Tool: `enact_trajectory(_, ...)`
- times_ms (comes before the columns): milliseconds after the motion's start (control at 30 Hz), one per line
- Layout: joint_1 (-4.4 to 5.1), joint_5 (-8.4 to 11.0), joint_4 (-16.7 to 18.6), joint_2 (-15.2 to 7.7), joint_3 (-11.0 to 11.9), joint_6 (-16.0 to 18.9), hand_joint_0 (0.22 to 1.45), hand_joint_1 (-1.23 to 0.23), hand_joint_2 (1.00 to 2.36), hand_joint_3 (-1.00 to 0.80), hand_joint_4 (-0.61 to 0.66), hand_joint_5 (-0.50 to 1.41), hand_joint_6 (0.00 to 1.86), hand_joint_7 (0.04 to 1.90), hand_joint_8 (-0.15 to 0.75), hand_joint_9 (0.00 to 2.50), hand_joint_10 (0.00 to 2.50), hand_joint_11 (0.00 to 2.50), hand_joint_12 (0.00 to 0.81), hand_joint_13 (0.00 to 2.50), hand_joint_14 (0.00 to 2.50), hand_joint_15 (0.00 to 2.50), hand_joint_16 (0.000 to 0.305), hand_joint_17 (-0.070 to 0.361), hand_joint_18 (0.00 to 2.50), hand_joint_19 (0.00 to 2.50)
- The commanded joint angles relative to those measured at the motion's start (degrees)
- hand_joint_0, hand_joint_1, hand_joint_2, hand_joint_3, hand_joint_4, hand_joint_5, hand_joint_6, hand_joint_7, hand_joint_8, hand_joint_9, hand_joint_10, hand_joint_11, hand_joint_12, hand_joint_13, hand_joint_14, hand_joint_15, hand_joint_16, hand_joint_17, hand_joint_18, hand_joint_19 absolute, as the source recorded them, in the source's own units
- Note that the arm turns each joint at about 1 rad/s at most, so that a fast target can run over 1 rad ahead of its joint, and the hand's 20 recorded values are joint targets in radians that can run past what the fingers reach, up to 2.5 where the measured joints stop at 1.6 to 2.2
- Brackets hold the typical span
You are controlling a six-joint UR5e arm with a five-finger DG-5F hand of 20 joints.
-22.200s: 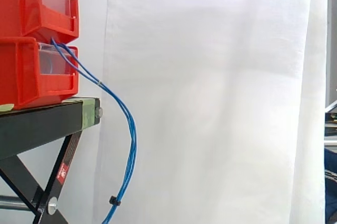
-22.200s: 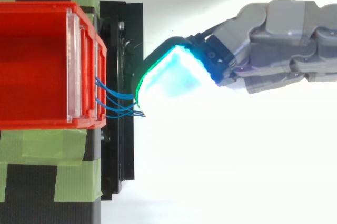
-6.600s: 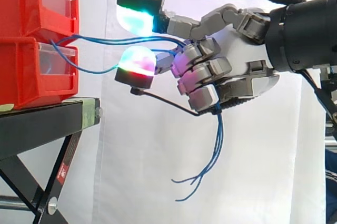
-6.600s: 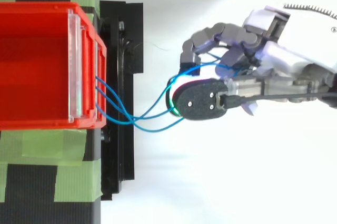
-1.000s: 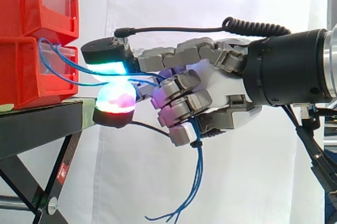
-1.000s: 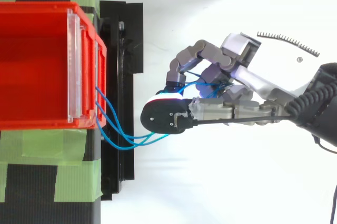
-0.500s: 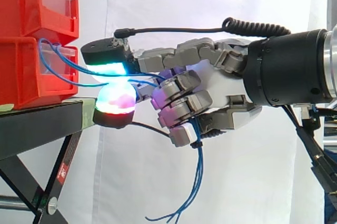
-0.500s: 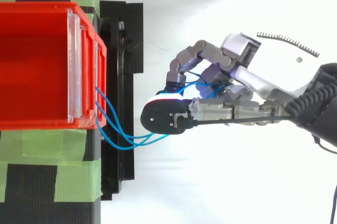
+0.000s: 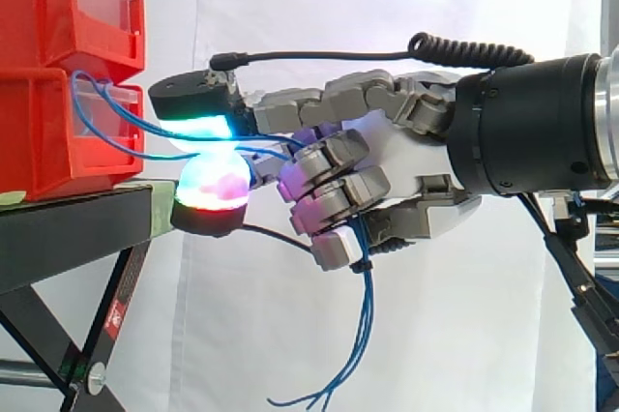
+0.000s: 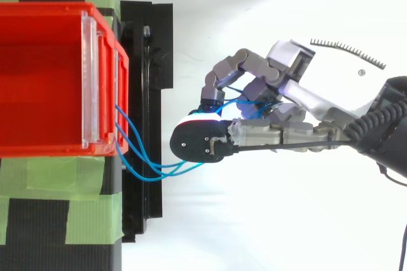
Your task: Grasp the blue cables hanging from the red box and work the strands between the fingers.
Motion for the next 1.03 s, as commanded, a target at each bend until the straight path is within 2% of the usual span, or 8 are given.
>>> enact_trajectory(0,0.01,0.0,0.0,0.0,0.0,0.0,1.14,-0.71,1.0,0.32,0.25,-0.16,1.77,0.98,0.428,1.2,2.5,2.5,0.544,1.59,2.5,1.63,0.063,0.141,1.83,0.95)
enact_trajectory(1000,0.01,0.0,0.0,0.0,0.0,0.0,1.14,-0.7,1.0,0.32,0.25,-0.16,1.77,0.99,0.428,1.2,2.5,2.5,0.544,1.59,2.5,1.63,0.063,0.141,1.83,0.95)
